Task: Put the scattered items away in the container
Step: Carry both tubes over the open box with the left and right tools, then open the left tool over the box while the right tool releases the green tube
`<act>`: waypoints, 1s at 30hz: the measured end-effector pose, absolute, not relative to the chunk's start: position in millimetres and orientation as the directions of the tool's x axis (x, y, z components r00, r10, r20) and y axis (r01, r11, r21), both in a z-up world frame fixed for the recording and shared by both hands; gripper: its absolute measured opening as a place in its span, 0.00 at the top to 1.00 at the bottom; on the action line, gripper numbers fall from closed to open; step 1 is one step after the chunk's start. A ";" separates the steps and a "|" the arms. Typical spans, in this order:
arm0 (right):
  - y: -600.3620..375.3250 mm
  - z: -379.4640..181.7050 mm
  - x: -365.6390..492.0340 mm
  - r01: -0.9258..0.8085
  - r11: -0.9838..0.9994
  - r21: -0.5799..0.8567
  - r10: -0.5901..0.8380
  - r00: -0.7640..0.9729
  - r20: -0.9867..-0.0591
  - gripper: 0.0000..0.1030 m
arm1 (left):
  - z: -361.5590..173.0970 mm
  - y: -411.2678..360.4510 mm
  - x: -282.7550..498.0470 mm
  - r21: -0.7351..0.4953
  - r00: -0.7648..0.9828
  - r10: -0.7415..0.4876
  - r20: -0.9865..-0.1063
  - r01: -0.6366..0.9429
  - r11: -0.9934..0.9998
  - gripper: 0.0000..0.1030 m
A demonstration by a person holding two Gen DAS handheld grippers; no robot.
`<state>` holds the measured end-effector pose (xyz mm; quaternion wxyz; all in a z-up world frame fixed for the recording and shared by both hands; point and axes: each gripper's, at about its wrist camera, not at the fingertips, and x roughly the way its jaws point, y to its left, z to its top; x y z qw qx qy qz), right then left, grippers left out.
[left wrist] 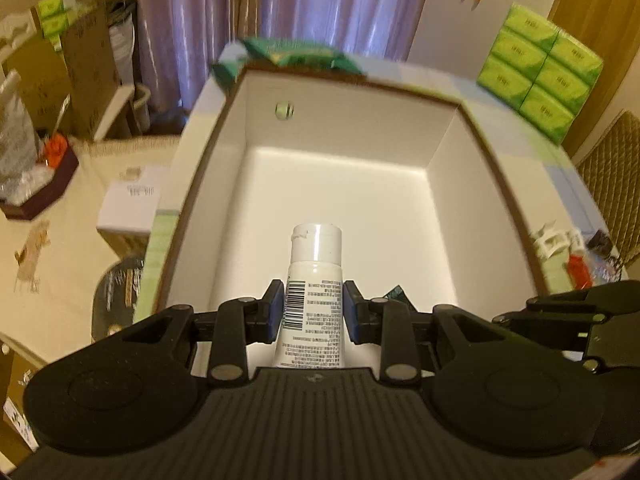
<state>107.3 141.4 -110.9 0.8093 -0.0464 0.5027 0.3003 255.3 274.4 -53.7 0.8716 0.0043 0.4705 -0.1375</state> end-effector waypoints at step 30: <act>149.0 -122.4 116.3 -0.541 0.805 0.243 0.419 0.229 -0.879 0.50 | -73.3 267.1 260.0 -0.117 0.411 -0.217 -0.886 0.256 0.960 0.61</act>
